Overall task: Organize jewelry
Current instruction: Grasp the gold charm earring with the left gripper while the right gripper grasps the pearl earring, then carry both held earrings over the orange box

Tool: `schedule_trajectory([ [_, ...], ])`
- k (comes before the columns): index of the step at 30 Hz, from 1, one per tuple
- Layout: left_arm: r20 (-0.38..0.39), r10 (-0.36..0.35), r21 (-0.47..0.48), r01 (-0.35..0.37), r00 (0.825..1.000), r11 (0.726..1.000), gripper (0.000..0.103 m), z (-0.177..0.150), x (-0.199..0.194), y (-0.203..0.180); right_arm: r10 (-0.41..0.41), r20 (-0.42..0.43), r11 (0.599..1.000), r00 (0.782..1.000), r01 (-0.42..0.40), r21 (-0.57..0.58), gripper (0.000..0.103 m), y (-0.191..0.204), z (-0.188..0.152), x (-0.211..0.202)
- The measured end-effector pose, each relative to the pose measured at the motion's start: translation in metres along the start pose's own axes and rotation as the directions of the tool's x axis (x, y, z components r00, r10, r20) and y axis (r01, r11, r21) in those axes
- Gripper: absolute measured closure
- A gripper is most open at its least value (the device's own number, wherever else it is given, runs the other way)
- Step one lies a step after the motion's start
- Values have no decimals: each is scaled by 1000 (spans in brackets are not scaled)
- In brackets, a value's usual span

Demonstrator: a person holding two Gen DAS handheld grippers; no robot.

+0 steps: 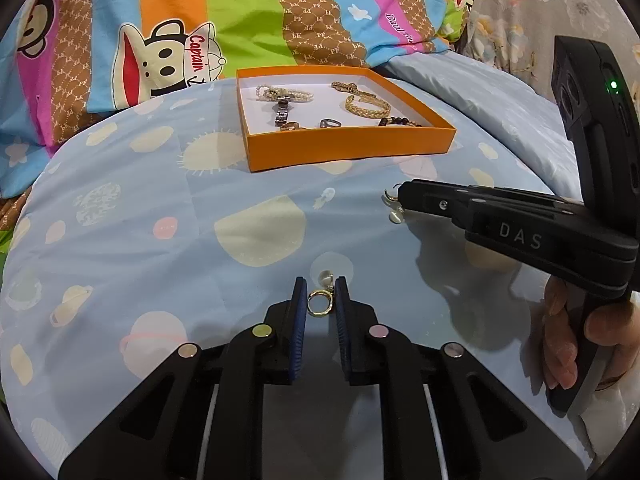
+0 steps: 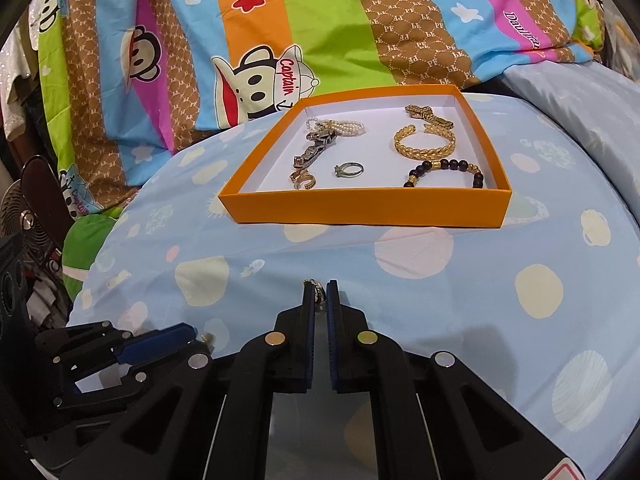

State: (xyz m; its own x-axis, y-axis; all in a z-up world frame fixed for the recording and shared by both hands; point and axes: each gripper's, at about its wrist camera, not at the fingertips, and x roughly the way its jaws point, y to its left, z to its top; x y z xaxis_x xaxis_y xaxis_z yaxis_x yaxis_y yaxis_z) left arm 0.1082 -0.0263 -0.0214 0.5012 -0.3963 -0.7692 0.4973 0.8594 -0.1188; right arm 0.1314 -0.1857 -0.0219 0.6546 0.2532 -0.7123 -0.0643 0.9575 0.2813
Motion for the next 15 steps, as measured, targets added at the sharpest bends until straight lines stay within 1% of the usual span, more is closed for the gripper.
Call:
schedule_trajectory([
  [15, 26, -2, -35, 3, 1000, 999, 90, 3, -4, 6, -4, 50, 1000, 999, 3, 17, 98, -5, 1, -11],
])
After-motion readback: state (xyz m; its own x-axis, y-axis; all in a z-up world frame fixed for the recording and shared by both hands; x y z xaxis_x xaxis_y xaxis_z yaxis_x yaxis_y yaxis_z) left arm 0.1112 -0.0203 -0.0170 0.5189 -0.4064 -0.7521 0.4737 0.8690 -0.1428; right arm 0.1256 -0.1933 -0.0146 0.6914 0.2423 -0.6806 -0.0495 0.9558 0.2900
